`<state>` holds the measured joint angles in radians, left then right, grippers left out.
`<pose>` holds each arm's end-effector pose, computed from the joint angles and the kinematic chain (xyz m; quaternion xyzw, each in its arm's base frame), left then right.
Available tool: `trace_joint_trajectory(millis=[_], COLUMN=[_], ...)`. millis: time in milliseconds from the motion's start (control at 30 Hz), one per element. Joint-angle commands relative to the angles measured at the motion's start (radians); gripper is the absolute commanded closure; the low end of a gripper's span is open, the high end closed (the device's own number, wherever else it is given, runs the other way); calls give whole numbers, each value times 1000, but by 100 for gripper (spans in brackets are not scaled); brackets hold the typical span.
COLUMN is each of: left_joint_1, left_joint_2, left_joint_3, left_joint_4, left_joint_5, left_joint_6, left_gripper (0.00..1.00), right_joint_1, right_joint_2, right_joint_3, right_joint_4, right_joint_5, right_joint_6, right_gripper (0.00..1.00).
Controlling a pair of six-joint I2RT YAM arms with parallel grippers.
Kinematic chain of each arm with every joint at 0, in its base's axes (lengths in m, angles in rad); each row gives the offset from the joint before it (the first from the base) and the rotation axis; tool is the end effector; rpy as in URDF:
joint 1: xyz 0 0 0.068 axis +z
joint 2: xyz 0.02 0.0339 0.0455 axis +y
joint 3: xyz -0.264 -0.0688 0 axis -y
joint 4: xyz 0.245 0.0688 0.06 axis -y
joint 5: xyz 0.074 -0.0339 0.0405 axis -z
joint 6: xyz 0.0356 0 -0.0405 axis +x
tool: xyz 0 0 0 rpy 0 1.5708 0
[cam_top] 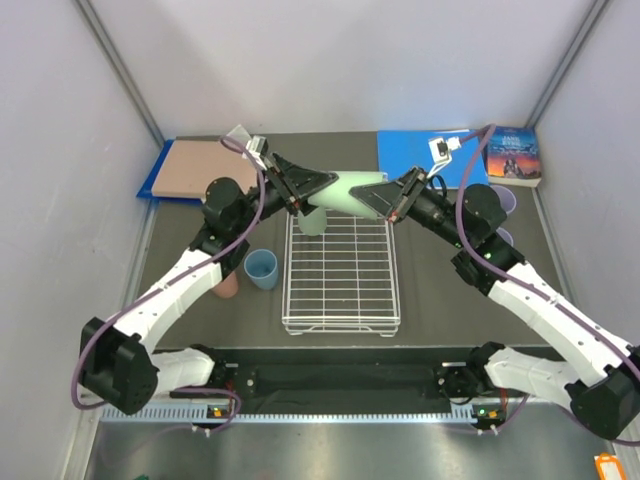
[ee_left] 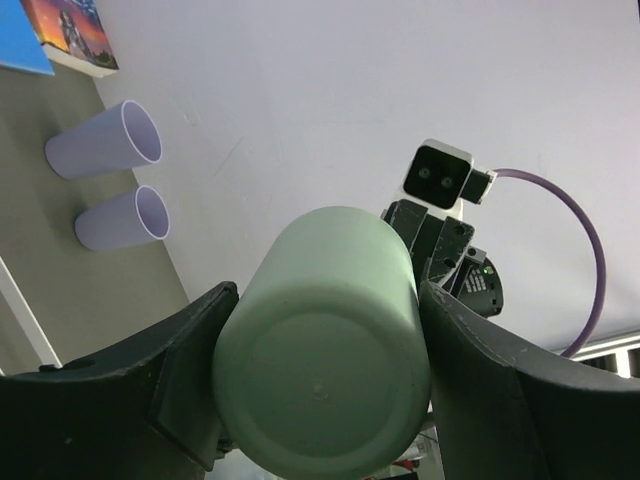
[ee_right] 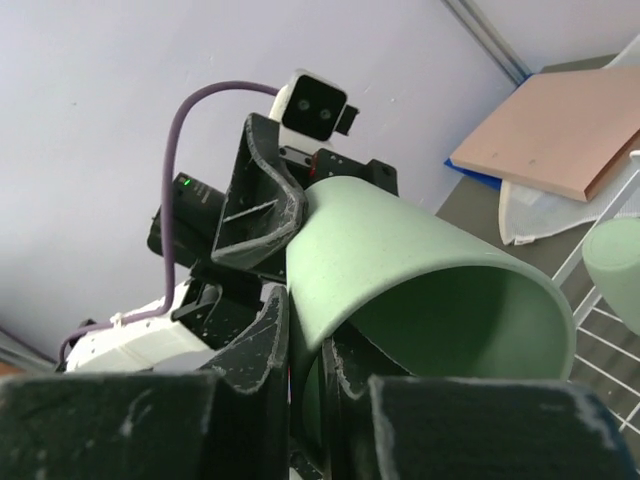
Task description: Unload the cups from the dish rack
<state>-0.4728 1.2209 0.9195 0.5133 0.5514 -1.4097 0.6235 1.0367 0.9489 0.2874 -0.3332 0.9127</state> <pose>0.2437 -0.1456 0.3680 -0.0840 0.6351 -0.7058 0.3025 0.1884 0.1498 0.4004 -0.0371 0.6364 0.6058 0.4761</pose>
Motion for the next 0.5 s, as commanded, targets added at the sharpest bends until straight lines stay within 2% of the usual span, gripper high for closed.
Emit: trace_joint_trajectory(millis=[0, 33, 100, 133, 167, 233, 300, 333, 400, 467], left_joint_1=[-15, -13, -12, -12, -13, -13, -12, -13, -13, -13], left_joint_2=[-43, -47, -55, -66, -73, -95, -101, -101, -100, -98], left_joint_3=[80, 109, 125, 139, 140, 137, 142, 157, 173, 196], left_joint_4=[-239, -350, -438, -555, -593, -663, -748, -777, -837, -881], left_joint_5=[-68, -89, -132, -207, -243, -350, -395, -410, -441, -453], left_joint_6=[204, 237, 299, 322, 328, 336, 342, 348, 365, 396], left_gripper=[68, 59, 34, 18, 13, 6, 6, 6, 8, 10], right_joint_1=[7, 5, -4, -7, -11, -13, -19, -19, -24, -28], right_joint_2=[-36, -49, -95, -110, -134, -142, -106, -80, 41, 188], right_joint_3=[82, 97, 113, 128, 140, 187, 243, 325, 420, 559], right_joint_4=[-189, -283, -404, -460, -564, -681, -842, -894, -1067, -1149], right_joint_5=[138, 175, 310, 362, 473, 586, 732, 778, 887, 902], right_joint_6=[-147, -162, -193, -202, -210, -216, -216, -204, -178, -222], right_gripper=[100, 100, 100, 100, 100, 100, 100, 100, 100, 100])
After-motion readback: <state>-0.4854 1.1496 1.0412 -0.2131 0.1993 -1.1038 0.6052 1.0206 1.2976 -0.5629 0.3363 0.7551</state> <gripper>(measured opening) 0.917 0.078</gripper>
